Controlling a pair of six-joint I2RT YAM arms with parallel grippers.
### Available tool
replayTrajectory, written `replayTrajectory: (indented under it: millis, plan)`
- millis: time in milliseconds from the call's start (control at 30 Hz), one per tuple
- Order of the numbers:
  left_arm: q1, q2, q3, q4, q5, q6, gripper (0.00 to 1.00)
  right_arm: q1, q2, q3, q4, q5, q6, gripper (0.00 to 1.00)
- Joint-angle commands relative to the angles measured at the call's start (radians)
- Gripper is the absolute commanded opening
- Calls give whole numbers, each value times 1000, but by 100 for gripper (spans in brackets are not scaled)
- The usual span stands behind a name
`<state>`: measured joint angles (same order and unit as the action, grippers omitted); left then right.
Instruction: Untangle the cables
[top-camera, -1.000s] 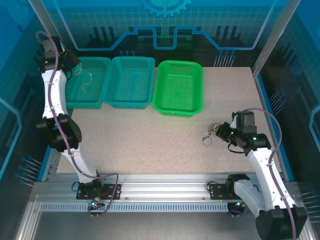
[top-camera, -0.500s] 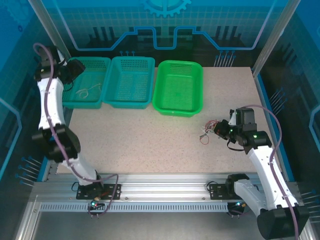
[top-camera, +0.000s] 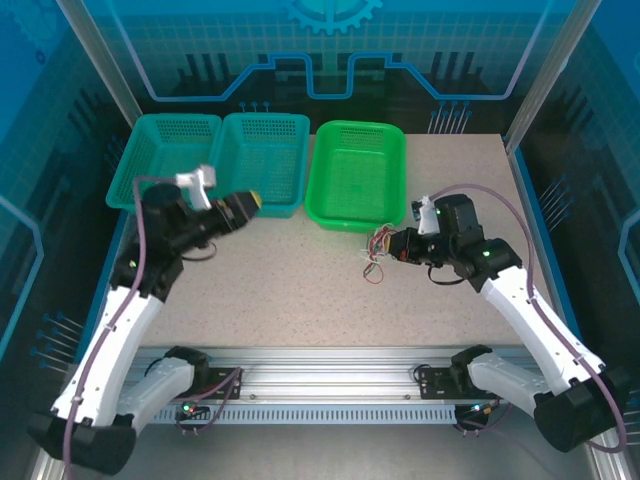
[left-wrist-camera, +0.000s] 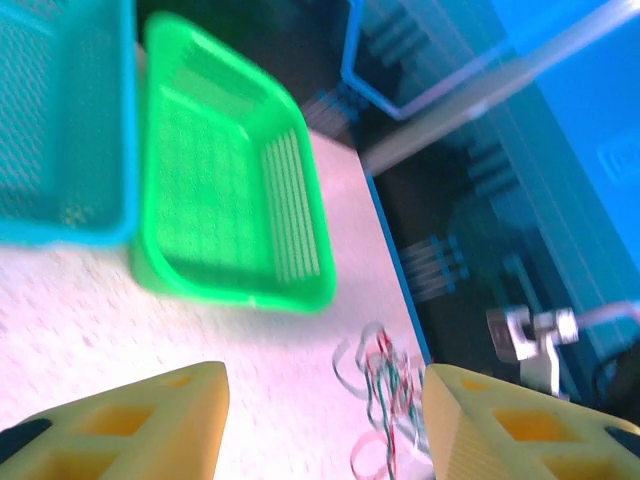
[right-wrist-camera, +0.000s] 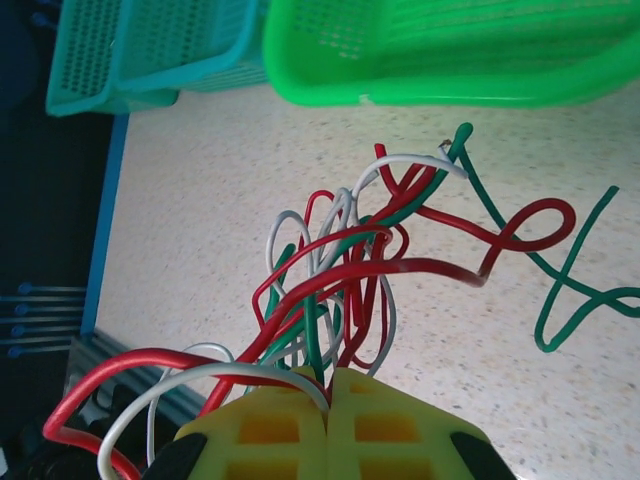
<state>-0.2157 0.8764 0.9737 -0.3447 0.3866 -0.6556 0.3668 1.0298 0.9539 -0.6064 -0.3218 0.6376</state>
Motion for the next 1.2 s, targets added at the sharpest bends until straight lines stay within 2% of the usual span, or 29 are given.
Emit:
replayTrajectory:
  millis: [0,133,267,400,567,600,633,700,800,967,1033,1133,1167]
  plan:
    - [-120,-59,-113,110,-1,-57,55,42,23,40,67,-55,-19,0]
    - [-291,-62,-260,286,-28,-151,54,85,51,52,102,-75,-16,0]
    - [-430,30,-337,503,-74,-264,57,117,71,60,111,-65,-15,0]
    - [-512,150,-333,644,-116,-319,60,137,82,65,112,-59,-13,0]
    - [-546,264,-337,779,-161,-395,60,156,77,50,140,-50,3,0]
    - [-551,283,-336,793,-170,-405,59,161,75,45,147,-50,6,0]
    - [-552,296,-333,803,-171,-411,53,164,74,45,152,-45,9,0]
    - [-554,313,-327,819,-166,-418,34,170,75,41,154,-36,11,0]
    - [-553,293,-315,769,-169,-387,1,171,76,41,138,-3,10,0]
    - [-547,137,-298,502,-315,-271,0,158,46,20,84,135,18,0]
    - [-526,69,-280,362,-381,-230,0,123,19,-2,62,194,31,0]
    - [-465,-21,-253,149,-457,-198,0,-6,-26,-42,-3,260,61,0]
    - [-437,-53,-254,98,-472,-198,0,-79,-40,-59,-26,261,69,0]
